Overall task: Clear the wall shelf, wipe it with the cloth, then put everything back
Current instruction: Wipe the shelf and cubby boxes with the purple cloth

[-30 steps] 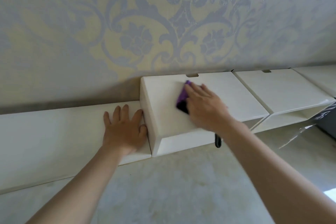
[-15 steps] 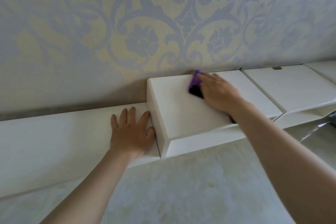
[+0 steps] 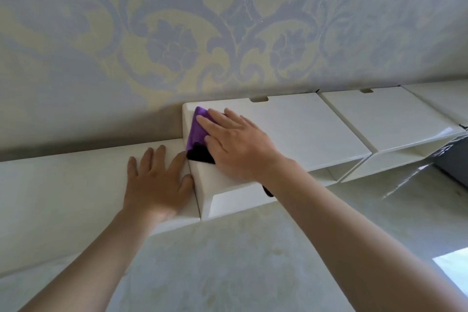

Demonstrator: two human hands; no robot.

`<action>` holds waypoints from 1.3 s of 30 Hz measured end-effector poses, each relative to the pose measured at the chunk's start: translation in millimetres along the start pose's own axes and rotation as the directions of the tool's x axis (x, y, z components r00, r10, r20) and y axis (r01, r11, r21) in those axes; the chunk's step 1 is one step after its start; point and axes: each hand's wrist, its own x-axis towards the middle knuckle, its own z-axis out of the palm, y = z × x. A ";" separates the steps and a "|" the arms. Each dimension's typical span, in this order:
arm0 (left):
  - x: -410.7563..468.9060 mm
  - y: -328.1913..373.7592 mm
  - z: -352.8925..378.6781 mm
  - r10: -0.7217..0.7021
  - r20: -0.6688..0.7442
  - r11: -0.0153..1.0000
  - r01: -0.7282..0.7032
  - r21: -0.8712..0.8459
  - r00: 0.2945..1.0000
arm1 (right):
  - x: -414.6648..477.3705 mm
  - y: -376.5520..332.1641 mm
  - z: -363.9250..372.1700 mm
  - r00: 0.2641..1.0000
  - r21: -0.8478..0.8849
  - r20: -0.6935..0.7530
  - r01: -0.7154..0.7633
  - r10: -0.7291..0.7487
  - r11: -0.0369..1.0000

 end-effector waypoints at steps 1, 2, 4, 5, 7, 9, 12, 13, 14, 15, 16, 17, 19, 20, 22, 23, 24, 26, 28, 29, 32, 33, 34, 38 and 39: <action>-1.6 0.3 -1.0 -0.007 0.011 1.000 0.007 0.002 1.000 | -0.3 17.5 0.2 0.999 0.015 0.019 -0.036 0.036 0.999; -2.1 0.7 -1.7 -0.010 0.015 1.000 0.010 0.007 1.000 | -2.1 38.1 0.1 0.996 0.016 0.020 -0.089 0.089 0.996; -4.0 2.8 -5.4 -0.020 0.024 1.000 0.020 0.023 1.000 | -8.0 87.1 -1.2 0.984 -0.038 -0.015 -0.177 0.176 0.984; -4.8 3.9 -6.6 -0.024 0.029 0.999 0.023 0.026 0.999 | -12.7 112.5 -3.1 0.974 -0.050 -0.038 -0.225 0.224 0.973; -5.7 7.3 -9.1 -0.026 0.044 0.999 0.024 0.034 0.999 | -25.8 153.3 -9.0 0.932 -0.031 -0.041 -0.362 0.361 0.931; -5.4 9.0 -10.0 -0.043 0.077 0.998 0.038 0.057 0.996 | -35.7 170.0 -16.2 0.915 -0.049 -0.017 -0.404 0.403 0.914; -7.7 11.7 -12.2 -0.056 0.087 0.994 0.047 0.100 0.995 | -36.9 139.4 -16.4 0.941 -0.122 0.013 -0.334 0.338 0.935; -8.3 12.2 -11.4 -0.056 0.078 0.995 0.048 0.092 0.995 | -37.6 122.5 -10.9 0.963 -0.127 0.029 -0.264 0.270 0.956; -8.9 13.8 -12.4 -0.056 0.064 0.996 0.051 0.077 0.996 | -41.3 99.6 -7.8 0.980 -0.100 0.039 -0.189 0.193 0.977; -10.0 16.0 -15.5 -0.056 0.048 0.997 0.053 0.058 0.997 | -47.4 72.5 -5.9 0.993 -0.051 0.030 -0.117 0.118 0.992; -10.8 16.3 -17.6 -0.060 0.031 0.998 0.059 0.037 0.998 | -53.3 47.2 -4.2 0.999 0.011 0.021 -0.049 0.049 0.999; -12.0 18.3 -20.8 -0.067 0.031 0.997 0.066 0.038 0.997 | -58.5 23.9 -3.9 1.000 0.046 0.006 0.021 -0.021 0.999; -16.4 27.2 -27.4 -0.105 0.054 0.994 0.106 -0.016 0.993 | -63.9 -9.7 -3.7 0.989 0.073 0.034 0.140 -0.143 0.987; -17.9 27.8 -28.2 -0.123 0.078 0.990 0.127 -0.055 0.989 | -65.3 -19.3 -2.7 0.982 0.073 0.047 0.179 -0.183 0.981; -20.9 26.1 -28.2 -0.113 0.068 0.987 0.120 -0.108 0.991 | -65.7 -22.0 -0.8 0.971 0.061 0.036 0.233 -0.236 0.971; -20.8 21.4 -26.0 -0.118 0.009 0.983 0.118 -0.137 0.993 | -65.4 -17.0 -0.7 0.968 0.070 0.025 0.247 -0.249 0.966; -20.5 18.8 -21.2 -0.121 -0.025 0.981 0.115 -0.156 0.992 | -64.2 -8.7 -1.3 0.968 0.091 0.022 0.248 -0.251 0.964; -15.3 17.1 -14.7 -0.095 0.015 0.990 0.096 -0.101 0.995 | -59.3 16.4 -3.8 0.975 0.129 0.007 0.217 -0.220 0.968; -11.0 21.1 -19.0 -0.079 0.054 0.996 0.081 -0.029 0.995 | -51.6 51.2 -6.9 0.990 0.115 0.001 0.139 -0.140 0.984; -10.5 24.8 -22.7 -0.069 0.032 0.998 0.069 -0.002 0.997 | -46.3 72.1 -8.2 0.996 0.102 0.013 0.088 -0.090 0.991; -9.6 21.2 -19.9 -0.048 -0.002 0.998 0.048 0.048 0.999 | -34.4 138.4 -14.0 0.995 0.048 0.040 -0.096 0.094 0.994; -7.7 19.2 -17.8 -0.033 -0.018 0.998 0.034 0.051 0.999 | -29.2 158.6 -16.1 0.988 0.034 0.036 -0.154 0.153 0.988; -7.5 17.3 -17.3 -0.031 -0.017 0.998 0.032 0.060 0.999 | -22.5 172.0 -18.4 0.979 0.027 0.038 -0.202 0.201 0.979; -3.2 11.0 -9.4 -0.051 0.008 0.990 0.049 0.132 0.999 | -4.3 160.9 -15.9 0.957 0.012 0.052 -0.286 0.285 0.958; -1.7 9.8 -7.4 -0.061 -0.006 0.992 0.061 0.112 0.998 | -0.8 147.5 -14.2 0.964 0.019 0.048 -0.264 0.263 0.964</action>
